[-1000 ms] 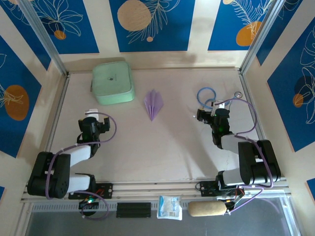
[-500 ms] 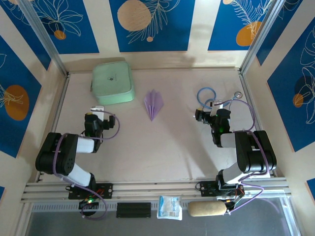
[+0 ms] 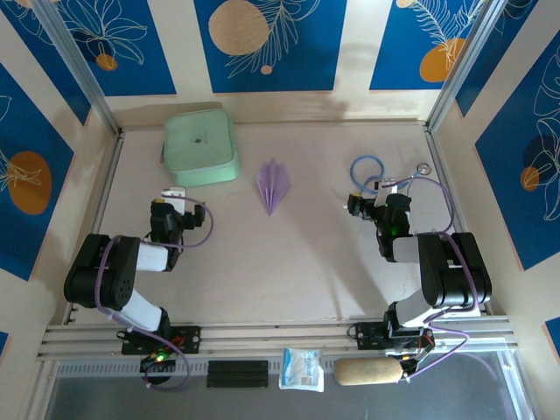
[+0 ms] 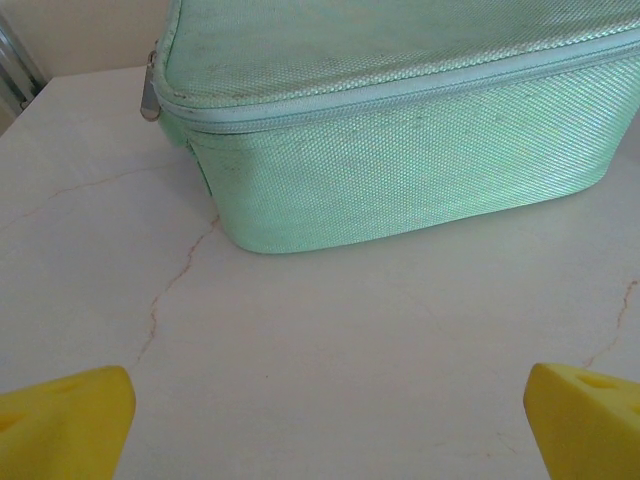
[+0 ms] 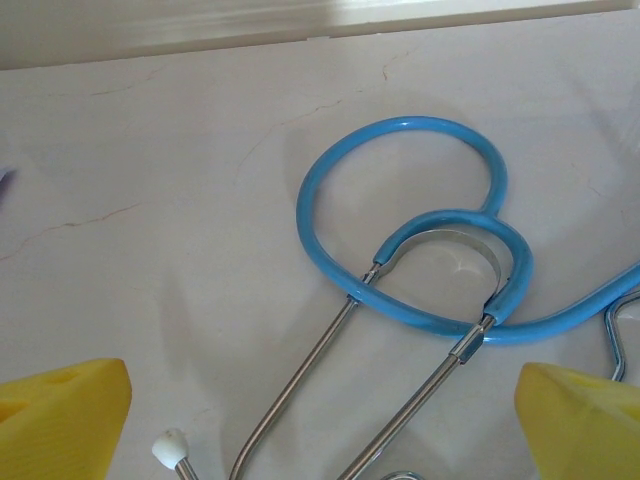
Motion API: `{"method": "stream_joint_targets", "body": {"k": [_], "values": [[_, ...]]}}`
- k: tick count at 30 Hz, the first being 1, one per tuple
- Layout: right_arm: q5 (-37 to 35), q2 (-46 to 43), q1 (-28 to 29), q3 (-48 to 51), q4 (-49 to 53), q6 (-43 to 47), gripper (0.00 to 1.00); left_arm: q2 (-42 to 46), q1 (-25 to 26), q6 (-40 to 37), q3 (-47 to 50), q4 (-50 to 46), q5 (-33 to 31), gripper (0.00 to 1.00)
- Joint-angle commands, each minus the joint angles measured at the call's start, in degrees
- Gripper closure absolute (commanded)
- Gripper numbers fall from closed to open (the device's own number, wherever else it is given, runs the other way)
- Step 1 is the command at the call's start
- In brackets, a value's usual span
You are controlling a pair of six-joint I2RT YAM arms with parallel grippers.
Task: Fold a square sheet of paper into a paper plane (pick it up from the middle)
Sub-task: Reset both arms
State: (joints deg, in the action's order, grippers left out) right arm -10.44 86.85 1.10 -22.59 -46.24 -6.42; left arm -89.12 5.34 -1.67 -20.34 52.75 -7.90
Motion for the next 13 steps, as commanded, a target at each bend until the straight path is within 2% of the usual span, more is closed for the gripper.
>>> {"method": "stream_joint_targets", "body": {"k": [1, 13], "values": [[0.66, 0.43, -0.29, -0.88, -0.63, -0.28, 0.01, -0.68, -0.76, -0.53, -1.19, 1.21, 1.31, 0.01], [0.97, 0.34, -0.34, -0.79, -0.84, -0.35, 0.01, -0.70, -0.75, -0.46, -1.18, 1.12, 1.40, 0.01]]}}
